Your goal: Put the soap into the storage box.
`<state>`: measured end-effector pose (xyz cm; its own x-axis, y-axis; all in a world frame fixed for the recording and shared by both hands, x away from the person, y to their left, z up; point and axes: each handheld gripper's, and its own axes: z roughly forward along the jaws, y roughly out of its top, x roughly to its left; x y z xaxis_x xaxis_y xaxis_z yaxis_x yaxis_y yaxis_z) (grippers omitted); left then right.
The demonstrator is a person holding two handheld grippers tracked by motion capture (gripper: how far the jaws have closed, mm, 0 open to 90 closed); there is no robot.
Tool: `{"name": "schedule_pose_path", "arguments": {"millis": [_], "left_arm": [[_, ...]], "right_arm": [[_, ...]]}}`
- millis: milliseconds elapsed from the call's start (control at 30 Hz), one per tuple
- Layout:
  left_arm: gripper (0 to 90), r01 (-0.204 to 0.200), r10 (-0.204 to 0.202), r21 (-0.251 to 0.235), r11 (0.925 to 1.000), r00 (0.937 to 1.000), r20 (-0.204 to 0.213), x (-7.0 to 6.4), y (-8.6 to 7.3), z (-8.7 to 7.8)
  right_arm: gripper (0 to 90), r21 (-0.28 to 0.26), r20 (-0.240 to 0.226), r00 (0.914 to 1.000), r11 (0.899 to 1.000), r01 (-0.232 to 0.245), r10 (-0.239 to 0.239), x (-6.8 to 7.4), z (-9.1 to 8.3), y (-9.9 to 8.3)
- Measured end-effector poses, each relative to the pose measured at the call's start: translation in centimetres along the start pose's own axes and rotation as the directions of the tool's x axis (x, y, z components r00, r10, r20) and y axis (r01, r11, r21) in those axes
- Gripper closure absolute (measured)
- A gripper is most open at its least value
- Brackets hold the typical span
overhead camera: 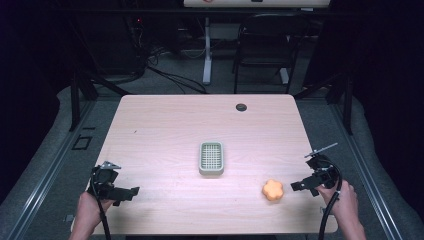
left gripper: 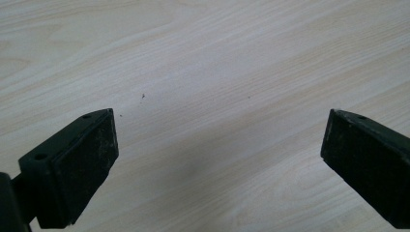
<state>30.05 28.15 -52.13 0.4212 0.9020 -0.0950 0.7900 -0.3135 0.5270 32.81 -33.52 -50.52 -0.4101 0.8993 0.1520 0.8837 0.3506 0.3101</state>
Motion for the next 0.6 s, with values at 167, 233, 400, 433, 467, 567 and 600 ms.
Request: {"name": "schedule_pose_path", "arguments": {"millis": [167, 233, 400, 433, 467, 567, 600], "left_arm": [[0.0, 0.002, -0.002, 0.005, 1.0000, 1.0000, 0.008, 0.2, 0.0, 0.0], [0.0, 0.002, -0.002, 0.001, 1.0000, 1.0000, 0.009, 0.2, 0.0, 0.0], [0.0, 0.002, -0.002, -0.001, 1.0000, 1.0000, 0.009, 0.1, -0.1, 0.0], [0.0, 0.002, -0.002, 0.000, 1.0000, 0.9999, 0.010, 0.1, 0.0, 0.0], [0.0, 0.002, -0.002, 0.001, 1.0000, 0.9999, 0.011, 0.1, 0.0, 0.0], [0.0, 0.002, -0.003, 0.006, 1.0000, 0.9999, 0.013, 0.1, 0.0, 0.0], [0.0, 0.003, -0.003, 0.004, 1.0000, 0.9999, 0.011, 0.1, 0.0, 0.1]], "right_arm": [[0.0, -0.008, -0.010, 0.9999, 1.000, 0.000, 0.000, 0.5, 0.0, 0.1], [0.0, 0.005, 0.003, 0.9997, 1.000, 0.024, -0.024, 0.6, -0.1, 0.3], [0.0, 0.012, -0.002, 0.9992, 0.999, 0.040, -0.040, 1.2, -0.3, 0.5], [0.0, 0.009, -0.004, 0.9987, 0.999, 0.051, -0.051, 1.4, -0.4, 0.6], [0.0, -0.002, -0.024, 0.9987, 0.999, 0.044, -0.044, 1.6, -0.4, 0.7], [0.0, 0.007, -0.011, 0.9979, 0.998, 0.063, -0.063, 1.9, -0.5, 0.8], [0.0, 0.009, -0.015, 0.9976, 0.998, 0.067, -0.067, 2.0, -0.5, 0.9]]}}
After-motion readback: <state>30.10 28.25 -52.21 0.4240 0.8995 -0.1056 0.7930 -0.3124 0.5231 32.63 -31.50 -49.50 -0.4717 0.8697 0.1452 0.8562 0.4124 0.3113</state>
